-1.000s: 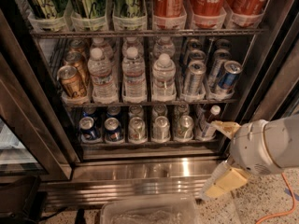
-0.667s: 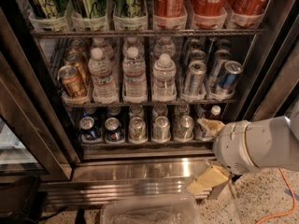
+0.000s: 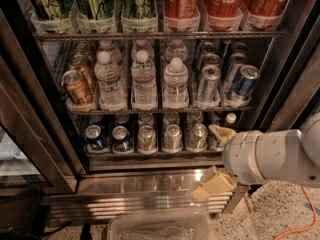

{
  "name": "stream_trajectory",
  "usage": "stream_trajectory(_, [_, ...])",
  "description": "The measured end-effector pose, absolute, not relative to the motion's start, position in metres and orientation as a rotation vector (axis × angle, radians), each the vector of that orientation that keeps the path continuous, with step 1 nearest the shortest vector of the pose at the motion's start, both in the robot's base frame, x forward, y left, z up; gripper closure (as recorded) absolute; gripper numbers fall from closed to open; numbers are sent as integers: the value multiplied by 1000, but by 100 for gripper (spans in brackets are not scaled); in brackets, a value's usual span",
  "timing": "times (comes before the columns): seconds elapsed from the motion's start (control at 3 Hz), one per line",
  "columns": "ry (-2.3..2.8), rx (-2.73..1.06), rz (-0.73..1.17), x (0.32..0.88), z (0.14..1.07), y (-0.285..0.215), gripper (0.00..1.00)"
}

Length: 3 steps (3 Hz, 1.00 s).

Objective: Pick water bottle from middle shelf of fridge

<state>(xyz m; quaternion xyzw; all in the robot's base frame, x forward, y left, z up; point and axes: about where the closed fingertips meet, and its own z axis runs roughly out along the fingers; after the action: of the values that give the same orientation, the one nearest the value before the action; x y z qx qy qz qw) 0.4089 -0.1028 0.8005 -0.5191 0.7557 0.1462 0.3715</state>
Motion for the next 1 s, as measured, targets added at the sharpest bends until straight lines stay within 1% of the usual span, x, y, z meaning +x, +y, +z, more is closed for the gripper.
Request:
stream_trajectory(0.33, [1888,-1178,355,441,801,-87,0])
stream_trajectory(0.67, [1858,-1054,289,462,806,-75,0])
stream_trajectory(1.0, [1845,-920,214,478,813,-76,0])
